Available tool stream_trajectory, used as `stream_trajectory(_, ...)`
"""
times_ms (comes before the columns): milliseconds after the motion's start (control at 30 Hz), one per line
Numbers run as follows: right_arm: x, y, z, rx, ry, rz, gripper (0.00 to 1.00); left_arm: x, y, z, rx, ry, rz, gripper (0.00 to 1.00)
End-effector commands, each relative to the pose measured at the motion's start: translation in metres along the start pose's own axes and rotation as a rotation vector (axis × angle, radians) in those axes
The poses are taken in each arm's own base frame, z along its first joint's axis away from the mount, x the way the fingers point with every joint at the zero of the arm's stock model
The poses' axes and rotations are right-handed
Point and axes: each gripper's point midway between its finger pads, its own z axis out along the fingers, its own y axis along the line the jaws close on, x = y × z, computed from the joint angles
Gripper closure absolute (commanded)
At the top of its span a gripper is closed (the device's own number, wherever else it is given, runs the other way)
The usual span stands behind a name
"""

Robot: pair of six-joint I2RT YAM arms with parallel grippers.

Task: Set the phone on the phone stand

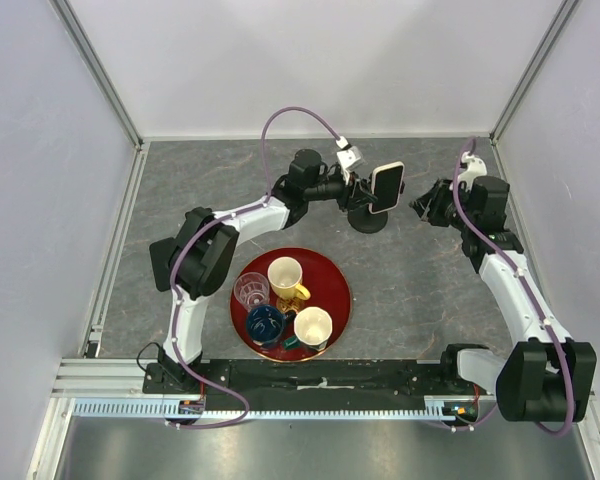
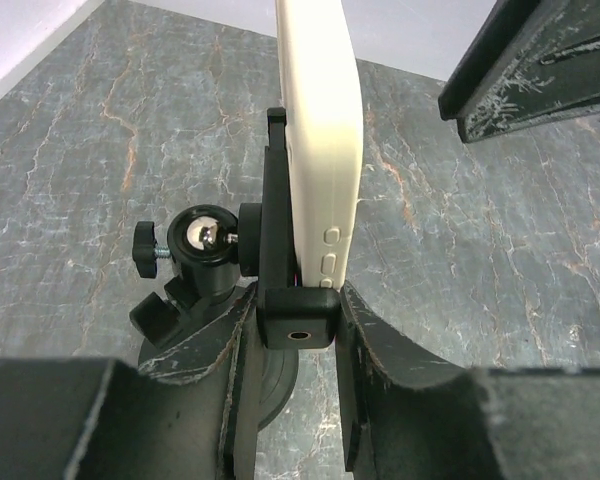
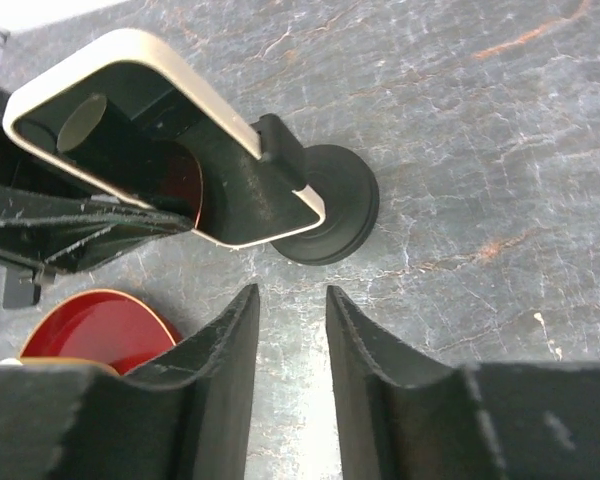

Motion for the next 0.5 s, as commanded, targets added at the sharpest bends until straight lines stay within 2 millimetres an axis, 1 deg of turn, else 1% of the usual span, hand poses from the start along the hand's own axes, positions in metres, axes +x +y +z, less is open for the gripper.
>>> stream_trajectory(0, -0.008, 0.032, 0.005, -0.071, 0.017, -0.102, 0.5, -0.001, 0.004, -0.016, 0.019, -0.002, 0.017, 0.56)
stream_trajectory(33, -0.007, 0.03, 0.007, -0.053, 0.021, -0.115, 0.45, -0.007, 0.005, -0.019, 0.014, -0.028, 0.018, 0.41)
stream_trajectory(67, -0.006, 0.03, 0.007, -0.045, 0.022, -0.12, 0.41, -0.012, 0.002, -0.022, 0.024, -0.046, 0.022, 0.21)
stream_trajectory(100, -0.006, 0.032, 0.007, -0.045, 0.019, -0.128, 0.32, -0.015, 0.002, -0.031, 0.026, -0.057, -0.013, 0.17)
stream_trajectory(133, -0.005, 0.034, 0.008, -0.043, 0.019, -0.139, 0.28, -0.024, 0.0, -0.035, 0.039, -0.09, -0.002, 0.16)
stream_trajectory(167, -0.008, 0.035, 0.008, -0.043, 0.013, -0.16, 0.25, -0.029, -0.004, -0.04, 0.069, -0.104, -0.007, 0.13)
stream_trajectory(200, -0.006, 0.04, 0.009, -0.052, 0.019, -0.178, 0.19, -0.032, -0.005, -0.052, 0.074, -0.116, -0.04, 0.13)
stream_trajectory(233, -0.008, 0.039, 0.01, -0.038, 0.016, -0.193, 0.08, -0.038, -0.007, -0.059, 0.081, -0.141, -0.037, 0.12)
stream_trajectory(267, -0.012, 0.04, 0.011, -0.027, 0.018, -0.224, 0.03, -0.048, -0.01, -0.066, 0.104, -0.184, -0.006, 0.12)
stream_trajectory(300, -0.01, 0.043, 0.014, -0.019, 0.028, -0.242, 0.02, -0.043, -0.007, -0.081, 0.096, -0.192, -0.051, 0.12)
stream_trajectory(333, -0.012, 0.045, 0.015, -0.01, 0.028, -0.257, 0.02, -0.05, -0.008, -0.091, 0.101, -0.216, -0.045, 0.12)
stream_trajectory(367, -0.021, 0.045, 0.015, 0.023, 0.012, -0.275, 0.02, -0.059, -0.011, -0.1, 0.121, -0.255, -0.011, 0.12)
stream_trajectory(400, -0.02, 0.046, 0.018, 0.033, 0.018, -0.292, 0.02, -0.053, -0.005, -0.113, 0.105, -0.254, -0.059, 0.12)
stream_trajectory(433, -0.023, 0.047, 0.02, 0.042, 0.015, -0.3, 0.02, -0.053, -0.003, -0.119, 0.102, -0.259, -0.063, 0.12)
stream_trajectory(467, -0.031, 0.05, 0.02, 0.046, 0.0, -0.308, 0.02, -0.057, -0.004, -0.124, 0.102, -0.27, -0.054, 0.13)
